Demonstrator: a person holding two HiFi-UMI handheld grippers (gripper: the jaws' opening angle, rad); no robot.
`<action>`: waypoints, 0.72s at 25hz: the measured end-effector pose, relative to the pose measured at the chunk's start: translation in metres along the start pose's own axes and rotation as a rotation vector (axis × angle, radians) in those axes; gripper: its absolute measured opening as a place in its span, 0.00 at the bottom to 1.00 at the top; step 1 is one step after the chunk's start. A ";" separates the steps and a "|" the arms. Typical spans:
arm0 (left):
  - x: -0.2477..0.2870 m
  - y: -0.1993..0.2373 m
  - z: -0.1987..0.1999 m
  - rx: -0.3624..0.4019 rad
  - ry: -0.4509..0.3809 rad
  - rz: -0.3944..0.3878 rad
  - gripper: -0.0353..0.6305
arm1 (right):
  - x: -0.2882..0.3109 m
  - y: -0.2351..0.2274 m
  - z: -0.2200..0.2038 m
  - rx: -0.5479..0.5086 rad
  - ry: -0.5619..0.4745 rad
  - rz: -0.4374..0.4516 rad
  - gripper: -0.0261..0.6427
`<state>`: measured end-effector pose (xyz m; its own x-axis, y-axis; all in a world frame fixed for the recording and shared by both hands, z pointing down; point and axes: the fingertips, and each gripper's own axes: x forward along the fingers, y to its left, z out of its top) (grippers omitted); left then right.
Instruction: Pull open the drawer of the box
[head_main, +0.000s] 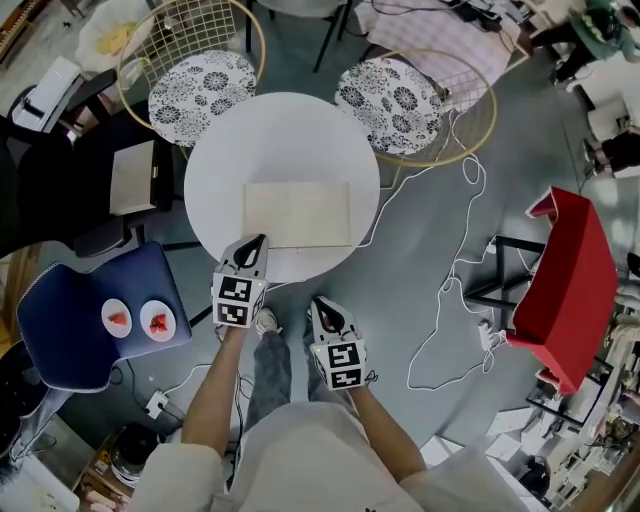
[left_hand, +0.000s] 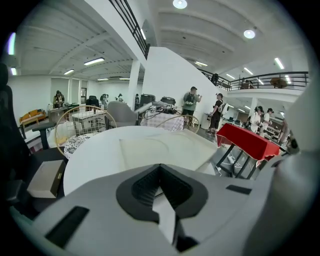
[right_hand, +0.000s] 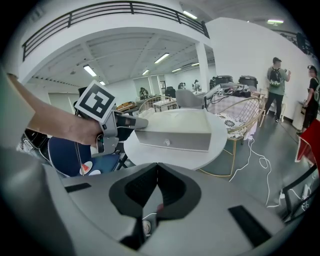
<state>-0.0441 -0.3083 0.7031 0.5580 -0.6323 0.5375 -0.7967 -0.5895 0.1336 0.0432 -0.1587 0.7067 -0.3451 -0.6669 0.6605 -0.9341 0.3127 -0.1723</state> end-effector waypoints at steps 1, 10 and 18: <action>0.001 -0.002 -0.001 0.018 0.005 -0.001 0.07 | 0.002 0.000 0.001 0.001 0.001 0.003 0.06; 0.001 -0.002 -0.004 0.019 -0.006 0.011 0.07 | 0.028 0.003 0.011 0.011 0.000 0.014 0.06; 0.001 -0.002 -0.003 0.017 -0.007 0.002 0.07 | 0.061 0.001 0.014 0.071 0.038 0.023 0.21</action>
<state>-0.0423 -0.3064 0.7057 0.5579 -0.6369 0.5320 -0.7939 -0.5965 0.1183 0.0194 -0.2084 0.7370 -0.3643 -0.6336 0.6825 -0.9305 0.2780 -0.2385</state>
